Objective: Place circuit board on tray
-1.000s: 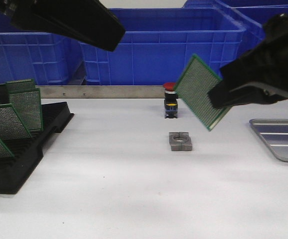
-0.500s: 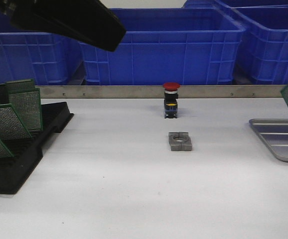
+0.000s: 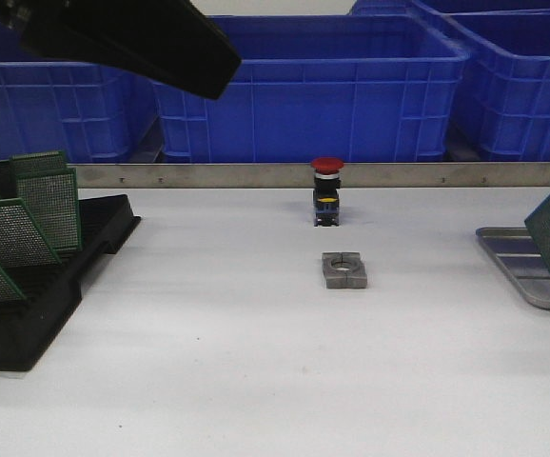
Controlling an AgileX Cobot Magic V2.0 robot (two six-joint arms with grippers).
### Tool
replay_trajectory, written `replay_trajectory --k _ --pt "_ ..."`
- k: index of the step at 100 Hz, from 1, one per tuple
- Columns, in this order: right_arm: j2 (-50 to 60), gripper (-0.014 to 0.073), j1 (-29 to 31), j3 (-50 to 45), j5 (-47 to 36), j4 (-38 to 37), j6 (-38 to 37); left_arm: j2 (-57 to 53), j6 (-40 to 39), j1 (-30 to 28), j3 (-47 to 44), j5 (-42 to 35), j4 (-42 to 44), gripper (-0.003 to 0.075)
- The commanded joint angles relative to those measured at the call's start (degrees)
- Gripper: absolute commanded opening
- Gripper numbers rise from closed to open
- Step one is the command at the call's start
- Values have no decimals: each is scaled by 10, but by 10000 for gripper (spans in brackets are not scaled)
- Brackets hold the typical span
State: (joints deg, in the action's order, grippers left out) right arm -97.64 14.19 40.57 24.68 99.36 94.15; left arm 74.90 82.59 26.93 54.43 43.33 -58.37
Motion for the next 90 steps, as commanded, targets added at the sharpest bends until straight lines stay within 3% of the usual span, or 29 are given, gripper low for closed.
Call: replay_trajectory --k 1,9,17,59,90 --pt "21 265 4 18 30 17 4 -18 -5 -1 18 -1 -28 554" --pt "22 503 4 19 24 17 8 -18 -5 -1 18 -1 -28 554" --pt "23 609 4 19 14 17 8 -18 -5 -1 18 -1 -28 544" --pt "155 556 4 8 36 -73 8 -32 -5 -4 28 -9 -15 514" --pt "331 556 4 -37 47 -96 8 -54 -5 -63 37 8 142 514"
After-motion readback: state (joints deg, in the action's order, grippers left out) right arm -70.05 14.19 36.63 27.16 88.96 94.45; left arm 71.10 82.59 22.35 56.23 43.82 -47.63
